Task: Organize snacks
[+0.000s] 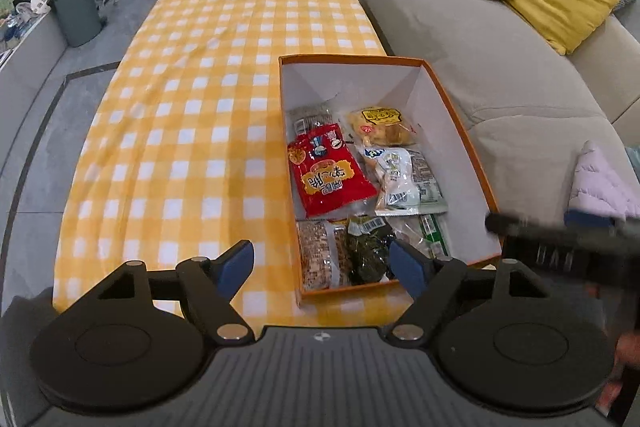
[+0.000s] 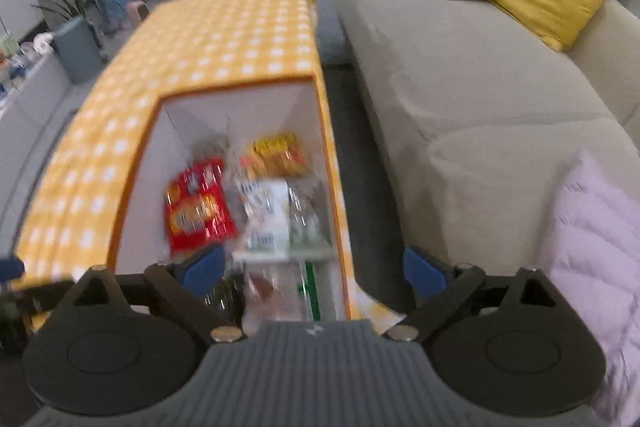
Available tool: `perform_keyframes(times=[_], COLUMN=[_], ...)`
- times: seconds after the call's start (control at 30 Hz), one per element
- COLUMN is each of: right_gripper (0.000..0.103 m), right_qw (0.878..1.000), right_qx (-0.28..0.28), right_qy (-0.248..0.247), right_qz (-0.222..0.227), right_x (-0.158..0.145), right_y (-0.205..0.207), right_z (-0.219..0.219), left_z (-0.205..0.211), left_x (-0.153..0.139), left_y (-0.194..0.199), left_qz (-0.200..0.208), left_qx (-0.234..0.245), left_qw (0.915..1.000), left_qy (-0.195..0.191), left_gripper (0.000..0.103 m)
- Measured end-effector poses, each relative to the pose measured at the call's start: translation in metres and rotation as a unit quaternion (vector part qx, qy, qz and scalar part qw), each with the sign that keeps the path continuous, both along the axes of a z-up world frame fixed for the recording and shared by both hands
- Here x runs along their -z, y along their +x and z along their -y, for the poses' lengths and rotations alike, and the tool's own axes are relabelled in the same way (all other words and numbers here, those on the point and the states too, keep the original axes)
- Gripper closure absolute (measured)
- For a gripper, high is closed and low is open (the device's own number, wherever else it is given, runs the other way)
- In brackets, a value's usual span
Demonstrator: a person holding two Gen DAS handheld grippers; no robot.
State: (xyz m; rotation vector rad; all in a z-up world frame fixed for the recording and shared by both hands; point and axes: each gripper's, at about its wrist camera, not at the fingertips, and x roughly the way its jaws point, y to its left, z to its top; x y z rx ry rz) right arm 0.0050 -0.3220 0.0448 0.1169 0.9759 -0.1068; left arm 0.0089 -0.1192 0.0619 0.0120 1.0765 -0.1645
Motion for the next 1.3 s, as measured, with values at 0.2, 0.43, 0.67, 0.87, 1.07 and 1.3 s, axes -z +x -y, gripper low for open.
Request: perform_keyframes(times=[0.2,0.43,0.67,0.87,1.07,1.3], right_gripper=[0.004,0.003,0.003,0.003,0.003,0.003], right_qw=[1.0,0.998,0.997,0.995,0.995,0.995], right_qx=[-0.018,-0.03,-0.029,-0.037,-0.038,-0.035], right_qy=[-0.002,0.037,0.054,0.074,0.068,0.07], right_qz=[-0.003,-0.05,-0.056,-0.051,-0.055,-0.062], right_x=[-0.008,-0.018,-0.023,-0.021,-0.017,-0.008], right_y=[-0.032,-0.034,-0.038,-0.036,-0.033,-0.032], right_z=[-0.011,-0.024,-0.034,-0.03,-0.029,-0.029], left_z=[0.0,-0.005,-0.003,0.001,0.004,0.009], left_x=[-0.006,-0.016,-0.016,-0.017,-0.012,-0.006], left_y=[-0.007,-0.011,-0.012,-0.014,-0.014,-0.015], left_qz=[-0.002,0.004,-0.011,0.003,0.003,-0.004], left_qx=[-0.008,-0.023,-0.018,-0.027,-0.033,-0.03], left_qw=[0.9996,0.9995,0.9997,0.9995,0.9991,0.999], left_qy=[0.026,0.023,0.007,0.013,0.025,0.031], left_gripper=[0.012,0.014,0.014,0.014,0.014,0.014])
